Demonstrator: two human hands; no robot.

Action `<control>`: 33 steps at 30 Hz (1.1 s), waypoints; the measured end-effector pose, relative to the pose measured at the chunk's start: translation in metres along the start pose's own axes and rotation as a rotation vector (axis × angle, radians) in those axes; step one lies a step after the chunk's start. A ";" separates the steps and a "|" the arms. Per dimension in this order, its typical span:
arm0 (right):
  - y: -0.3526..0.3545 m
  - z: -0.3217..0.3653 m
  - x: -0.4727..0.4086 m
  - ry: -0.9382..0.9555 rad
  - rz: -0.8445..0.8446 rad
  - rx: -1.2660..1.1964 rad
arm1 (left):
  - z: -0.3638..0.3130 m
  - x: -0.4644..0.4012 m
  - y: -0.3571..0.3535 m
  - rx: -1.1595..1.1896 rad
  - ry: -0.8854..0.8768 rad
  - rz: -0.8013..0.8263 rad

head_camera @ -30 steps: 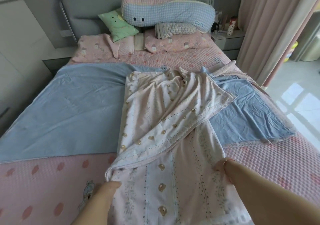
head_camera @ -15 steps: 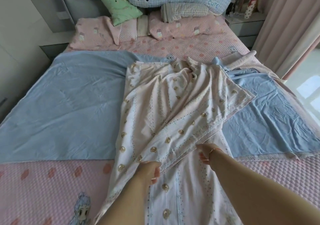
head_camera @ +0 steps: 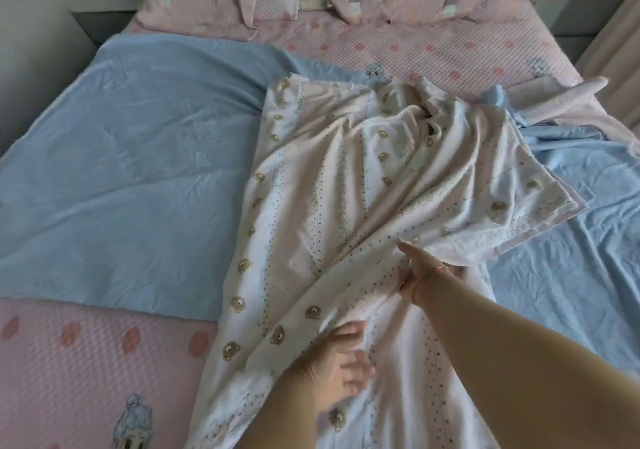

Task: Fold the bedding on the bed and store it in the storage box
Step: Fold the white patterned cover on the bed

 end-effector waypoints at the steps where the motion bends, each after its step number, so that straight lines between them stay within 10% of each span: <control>1: -0.015 0.008 -0.001 0.019 0.013 -0.003 | -0.015 0.000 0.005 0.063 -0.088 -0.020; 9: -0.139 0.063 0.003 0.199 0.073 0.265 | -0.116 0.021 0.077 0.357 -0.524 -0.237; 20: -0.264 0.018 -0.010 0.309 0.265 0.976 | -0.170 0.036 0.187 0.274 -0.672 -0.722; 23: -0.224 0.002 -0.032 0.197 0.138 0.856 | -0.177 0.031 0.173 -0.045 -0.675 -0.839; 28: -0.172 0.002 -0.051 0.048 0.025 0.361 | -0.192 -0.016 0.097 -0.340 -0.529 -0.387; 33: -0.134 0.013 -0.065 -0.012 -0.108 -0.141 | -0.210 -0.061 0.082 -0.397 -0.456 -0.285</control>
Point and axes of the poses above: each hand's wrist, its own x-axis away from the middle knuckle, its own y-axis out of the back of the hand, z = x × y, the point moved 7 cm from there along -x, towards the middle knuckle, and after that the axes turned 1 degree about -x, right-handed, at the moved point
